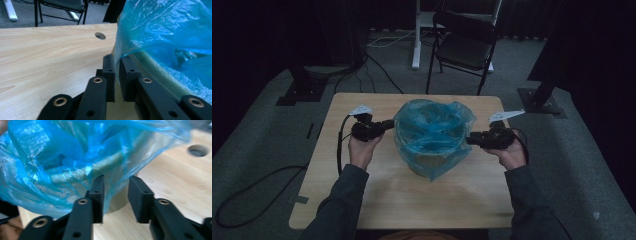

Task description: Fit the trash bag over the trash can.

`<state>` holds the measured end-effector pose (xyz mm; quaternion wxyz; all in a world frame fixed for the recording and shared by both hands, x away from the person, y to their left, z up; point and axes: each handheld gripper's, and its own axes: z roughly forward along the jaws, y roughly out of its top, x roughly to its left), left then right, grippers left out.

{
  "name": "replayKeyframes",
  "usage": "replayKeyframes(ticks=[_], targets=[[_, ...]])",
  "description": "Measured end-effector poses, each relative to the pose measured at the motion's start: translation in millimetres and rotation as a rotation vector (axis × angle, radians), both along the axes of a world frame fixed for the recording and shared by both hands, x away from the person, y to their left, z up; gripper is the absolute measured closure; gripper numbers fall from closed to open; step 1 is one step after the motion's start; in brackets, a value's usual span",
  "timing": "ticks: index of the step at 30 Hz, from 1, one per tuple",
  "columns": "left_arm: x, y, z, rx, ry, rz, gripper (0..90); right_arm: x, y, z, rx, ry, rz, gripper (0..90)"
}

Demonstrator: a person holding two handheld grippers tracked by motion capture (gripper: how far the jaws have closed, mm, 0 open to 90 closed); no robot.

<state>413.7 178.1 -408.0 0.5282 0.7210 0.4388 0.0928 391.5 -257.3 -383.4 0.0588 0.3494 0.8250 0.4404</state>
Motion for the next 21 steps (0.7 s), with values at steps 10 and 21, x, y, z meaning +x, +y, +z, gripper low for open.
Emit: replayKeyframes(ticks=[10,21], targets=[[-5.4,8.4,8.9,-0.029,-0.053,-0.005,60.3,4.4,-17.6,22.8,0.062,-0.084,-0.044,57.3],[-10.2,3.5,15.9,-0.002,-0.126,-0.053,50.3,19.0,-15.6,26.1,0.069,-0.115,-0.069,56.2]])
